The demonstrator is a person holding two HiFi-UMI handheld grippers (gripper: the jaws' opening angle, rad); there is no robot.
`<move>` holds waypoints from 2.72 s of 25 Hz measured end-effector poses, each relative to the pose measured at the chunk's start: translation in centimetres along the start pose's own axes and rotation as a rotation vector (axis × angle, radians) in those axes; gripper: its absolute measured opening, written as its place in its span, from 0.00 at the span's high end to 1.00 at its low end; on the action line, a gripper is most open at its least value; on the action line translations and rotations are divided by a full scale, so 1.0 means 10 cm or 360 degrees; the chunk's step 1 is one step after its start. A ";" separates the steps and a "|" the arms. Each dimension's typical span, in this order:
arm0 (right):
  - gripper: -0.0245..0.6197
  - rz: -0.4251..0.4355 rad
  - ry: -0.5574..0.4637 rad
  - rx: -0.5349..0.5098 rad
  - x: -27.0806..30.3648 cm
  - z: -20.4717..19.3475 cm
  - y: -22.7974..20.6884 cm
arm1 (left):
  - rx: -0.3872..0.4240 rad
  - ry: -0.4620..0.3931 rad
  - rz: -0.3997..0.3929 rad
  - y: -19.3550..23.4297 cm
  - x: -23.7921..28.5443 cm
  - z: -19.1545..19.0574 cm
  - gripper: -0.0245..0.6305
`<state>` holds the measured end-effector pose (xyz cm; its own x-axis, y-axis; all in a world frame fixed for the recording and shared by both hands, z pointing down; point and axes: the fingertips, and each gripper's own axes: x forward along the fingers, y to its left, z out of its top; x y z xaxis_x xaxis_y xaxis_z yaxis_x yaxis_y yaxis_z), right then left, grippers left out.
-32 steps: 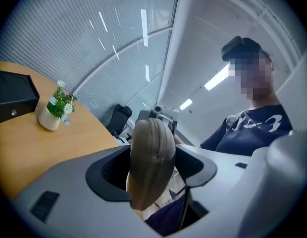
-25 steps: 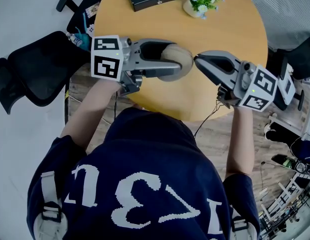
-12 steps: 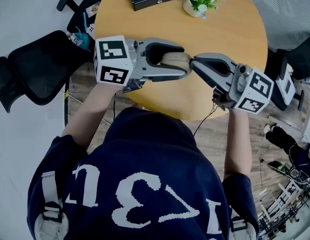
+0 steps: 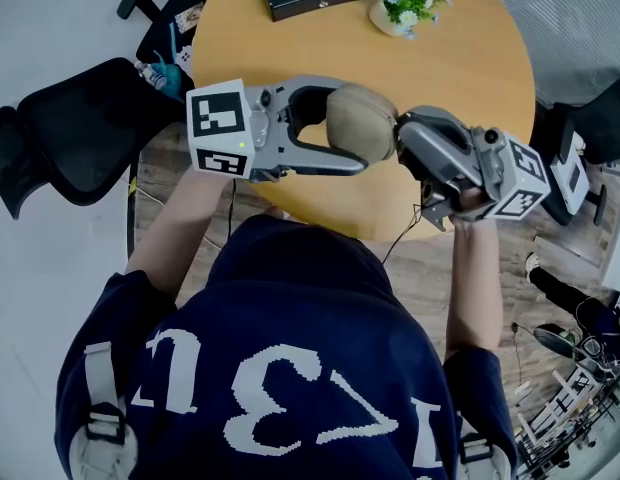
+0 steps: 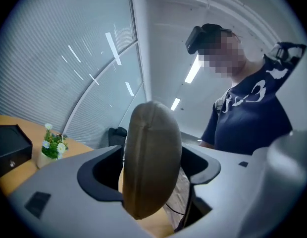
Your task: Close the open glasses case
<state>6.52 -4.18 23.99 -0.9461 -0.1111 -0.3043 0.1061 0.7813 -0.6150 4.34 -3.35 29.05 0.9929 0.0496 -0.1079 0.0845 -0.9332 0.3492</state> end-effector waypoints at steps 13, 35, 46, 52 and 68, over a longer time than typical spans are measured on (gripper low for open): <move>0.93 0.0013 -0.0071 -0.0075 0.05 0.03 0.13 | -0.0065 0.0122 -0.0128 -0.14 0.06 -0.01 0.44; 0.93 -0.0444 0.0180 -0.0228 -0.19 -0.38 -0.23 | -0.0501 -0.0176 -0.0091 0.01 0.01 0.05 0.48; 0.93 -0.0336 -0.0119 -0.0110 -0.16 -0.15 -0.08 | -0.0411 -0.0182 -0.0153 -0.04 0.14 0.18 0.48; 0.93 -0.0242 -0.0313 -0.0077 -0.19 0.15 0.02 | -0.0334 0.0026 -0.0144 -0.04 0.18 0.00 0.46; 0.93 -0.0274 -0.0357 -0.0042 -0.23 0.15 -0.02 | -0.0301 0.0255 -0.0284 -0.18 0.39 -0.21 0.47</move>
<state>9.12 -5.02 23.67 -0.8576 -0.3748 -0.3522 -0.0613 0.7544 -0.6536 8.19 -0.71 29.96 0.9602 0.2764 -0.0404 0.2581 -0.8225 0.5068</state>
